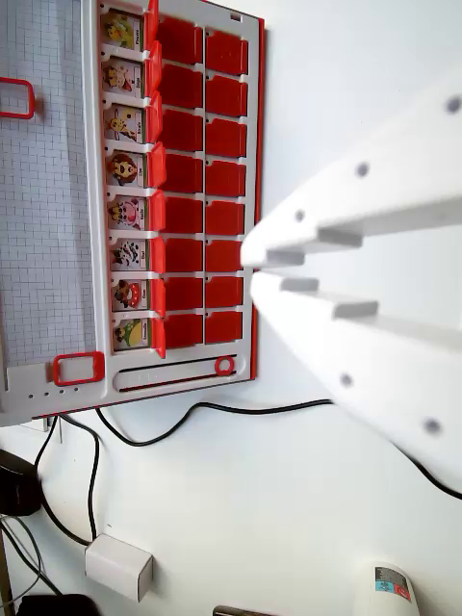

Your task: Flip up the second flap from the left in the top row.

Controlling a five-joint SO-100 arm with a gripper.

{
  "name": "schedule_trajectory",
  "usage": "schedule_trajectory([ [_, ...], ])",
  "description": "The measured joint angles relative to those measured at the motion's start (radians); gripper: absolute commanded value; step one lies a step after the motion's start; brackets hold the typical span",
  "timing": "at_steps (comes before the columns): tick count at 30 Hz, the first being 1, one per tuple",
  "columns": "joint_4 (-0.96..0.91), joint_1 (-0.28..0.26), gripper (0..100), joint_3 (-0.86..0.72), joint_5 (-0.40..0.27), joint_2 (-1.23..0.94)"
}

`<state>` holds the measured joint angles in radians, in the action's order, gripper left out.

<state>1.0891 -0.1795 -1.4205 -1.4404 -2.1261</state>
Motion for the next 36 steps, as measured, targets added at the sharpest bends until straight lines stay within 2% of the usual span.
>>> schedule_trajectory([
  [4,-0.046,0.000,0,-0.124,-0.037,-0.060],
  [6,-0.061,0.000,0,-0.137,-0.046,-0.091],
  [32,-0.066,0.000,0,-0.137,-0.051,-0.110],
  [36,-0.048,0.012,0,-0.123,-0.021,-0.048],
])
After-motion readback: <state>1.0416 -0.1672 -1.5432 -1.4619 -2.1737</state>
